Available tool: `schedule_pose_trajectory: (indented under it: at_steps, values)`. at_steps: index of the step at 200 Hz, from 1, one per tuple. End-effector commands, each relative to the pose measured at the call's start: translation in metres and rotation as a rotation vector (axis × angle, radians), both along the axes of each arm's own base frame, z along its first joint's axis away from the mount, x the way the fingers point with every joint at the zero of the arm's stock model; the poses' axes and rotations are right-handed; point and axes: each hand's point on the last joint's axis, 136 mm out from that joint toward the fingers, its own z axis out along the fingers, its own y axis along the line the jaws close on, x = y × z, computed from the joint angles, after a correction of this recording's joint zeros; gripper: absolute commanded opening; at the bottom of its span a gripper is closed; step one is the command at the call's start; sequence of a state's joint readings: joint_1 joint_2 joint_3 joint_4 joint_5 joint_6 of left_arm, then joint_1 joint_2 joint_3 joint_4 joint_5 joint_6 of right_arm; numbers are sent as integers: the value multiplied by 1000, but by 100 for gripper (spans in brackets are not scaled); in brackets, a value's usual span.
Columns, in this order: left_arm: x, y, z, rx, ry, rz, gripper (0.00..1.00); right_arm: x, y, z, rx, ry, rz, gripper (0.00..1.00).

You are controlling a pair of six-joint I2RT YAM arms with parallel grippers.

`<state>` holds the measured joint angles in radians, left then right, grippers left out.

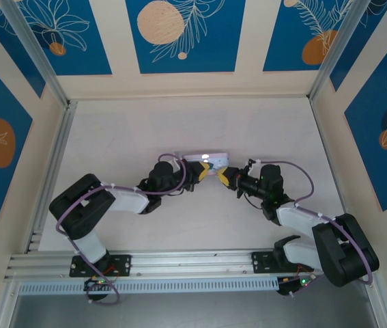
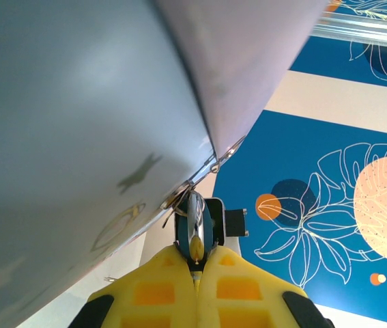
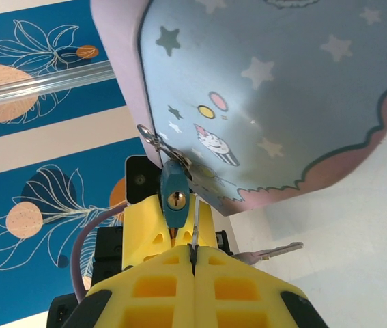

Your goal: Unlock the padlock with the key

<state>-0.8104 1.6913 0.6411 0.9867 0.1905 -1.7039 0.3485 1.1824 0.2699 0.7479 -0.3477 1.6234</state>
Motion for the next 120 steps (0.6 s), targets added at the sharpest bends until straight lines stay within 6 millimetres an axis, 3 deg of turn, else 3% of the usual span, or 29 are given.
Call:
schedule_pose_trajectory:
  at_steps: [1,120]
  values:
    - [-5,-6,15,-41,-35,-23,0,5,5,15,12,-50,11,0]
    - [-7,-7,15,-46,-34,-31,0,7,6,18,13,-56,13,0]
